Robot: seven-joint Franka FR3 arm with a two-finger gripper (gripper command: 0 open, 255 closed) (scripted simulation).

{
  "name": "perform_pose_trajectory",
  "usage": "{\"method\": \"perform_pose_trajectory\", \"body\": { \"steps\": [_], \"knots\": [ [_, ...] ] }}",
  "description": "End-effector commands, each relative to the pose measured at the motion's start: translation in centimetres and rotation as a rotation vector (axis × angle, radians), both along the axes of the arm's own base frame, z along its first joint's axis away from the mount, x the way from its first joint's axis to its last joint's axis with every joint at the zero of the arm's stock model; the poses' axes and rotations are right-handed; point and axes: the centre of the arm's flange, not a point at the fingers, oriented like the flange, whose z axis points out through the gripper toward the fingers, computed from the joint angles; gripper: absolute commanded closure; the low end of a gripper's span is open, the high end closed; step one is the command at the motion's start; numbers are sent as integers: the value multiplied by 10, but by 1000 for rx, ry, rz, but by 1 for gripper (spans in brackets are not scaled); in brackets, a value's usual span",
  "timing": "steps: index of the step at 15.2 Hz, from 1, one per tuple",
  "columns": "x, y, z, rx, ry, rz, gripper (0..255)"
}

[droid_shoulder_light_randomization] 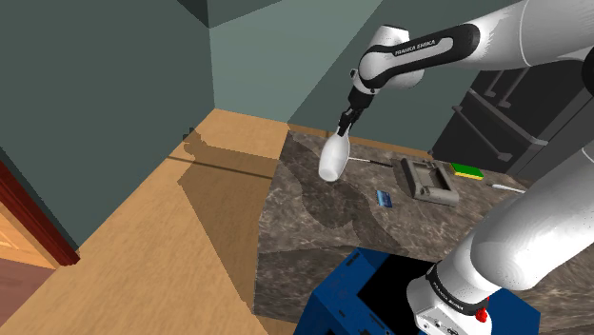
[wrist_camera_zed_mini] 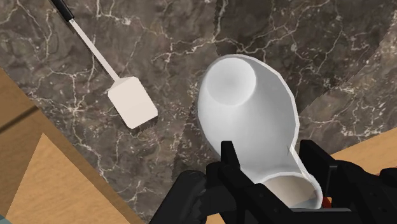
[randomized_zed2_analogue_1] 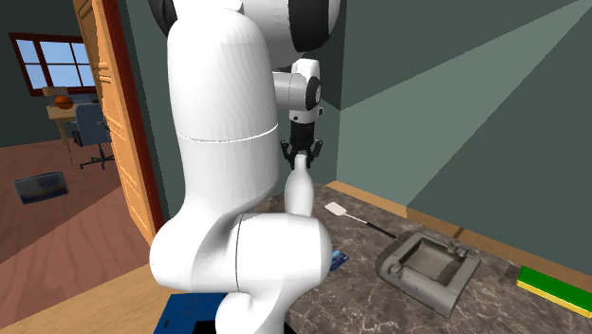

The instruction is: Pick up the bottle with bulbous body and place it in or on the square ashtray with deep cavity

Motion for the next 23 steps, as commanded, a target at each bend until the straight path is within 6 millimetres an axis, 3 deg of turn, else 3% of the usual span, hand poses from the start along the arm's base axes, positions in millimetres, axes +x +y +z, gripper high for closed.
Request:
{"method": "perform_pose_trajectory", "body": {
  "steps": [1,23],
  "knots": [
    [0,0,0,0,0,0,255],
    [0,0,116,0,0,0,255]
  ]
}}
